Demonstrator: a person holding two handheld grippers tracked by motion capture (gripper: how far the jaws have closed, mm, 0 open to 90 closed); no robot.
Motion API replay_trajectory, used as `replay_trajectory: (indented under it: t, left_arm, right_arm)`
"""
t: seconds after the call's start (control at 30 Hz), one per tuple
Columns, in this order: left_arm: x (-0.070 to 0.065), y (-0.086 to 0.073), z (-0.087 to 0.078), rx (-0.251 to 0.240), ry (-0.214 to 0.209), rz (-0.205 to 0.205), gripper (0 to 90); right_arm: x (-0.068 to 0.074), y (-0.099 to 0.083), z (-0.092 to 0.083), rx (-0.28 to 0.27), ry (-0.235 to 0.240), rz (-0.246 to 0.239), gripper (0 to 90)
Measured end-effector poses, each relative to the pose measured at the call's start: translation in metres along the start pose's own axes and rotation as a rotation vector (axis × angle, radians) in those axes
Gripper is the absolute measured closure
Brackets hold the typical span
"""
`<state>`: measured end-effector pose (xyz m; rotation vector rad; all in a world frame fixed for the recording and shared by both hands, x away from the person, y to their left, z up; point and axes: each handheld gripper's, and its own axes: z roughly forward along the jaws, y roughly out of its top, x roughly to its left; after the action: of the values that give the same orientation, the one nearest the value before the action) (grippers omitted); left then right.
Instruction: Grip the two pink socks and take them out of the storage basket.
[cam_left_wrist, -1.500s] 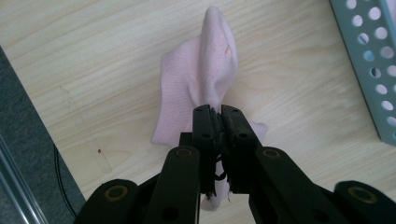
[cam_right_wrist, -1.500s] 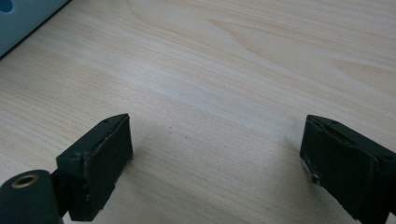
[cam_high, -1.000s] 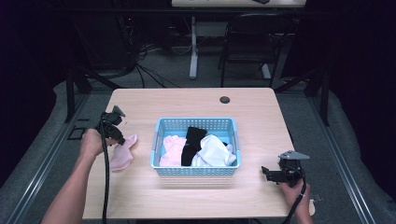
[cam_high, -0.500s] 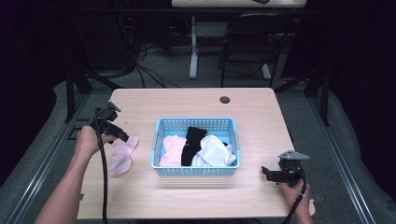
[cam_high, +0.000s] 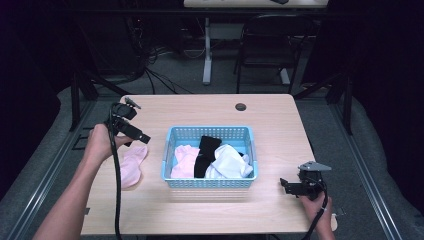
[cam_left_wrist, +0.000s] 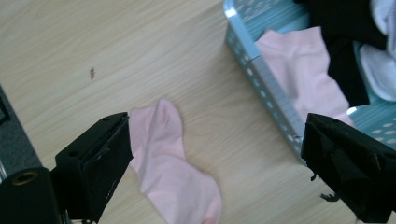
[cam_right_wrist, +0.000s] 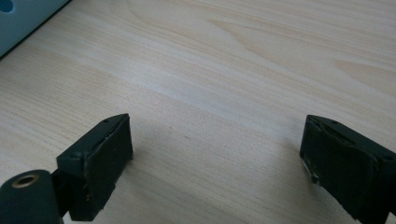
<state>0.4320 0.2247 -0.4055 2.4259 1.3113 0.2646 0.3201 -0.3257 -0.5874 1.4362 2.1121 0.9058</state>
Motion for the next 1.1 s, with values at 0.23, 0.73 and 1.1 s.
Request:
replay_trajectory:
  t: [0.23, 0.73, 1.1]
  left_arm:
    - [-0.03, 0.013, 0.009, 0.01, -0.033, 0.072, 8.4]
    - [-0.08, 0.036, 0.052, 0.046, -0.12, 0.168, 3.3]
    - [-0.096, 0.037, 0.083, 0.092, -0.166, 0.202, 15.2]
  right_arm:
    - [0.0, 0.0, 0.0, 0.003, 0.0, -0.003, 8.8]
    - [0.0, 0.0, 0.0, 0.001, 0.0, -0.002, 8.9]
    - [0.0, 0.0, 0.0, 0.002, 0.001, -0.003, 8.9]
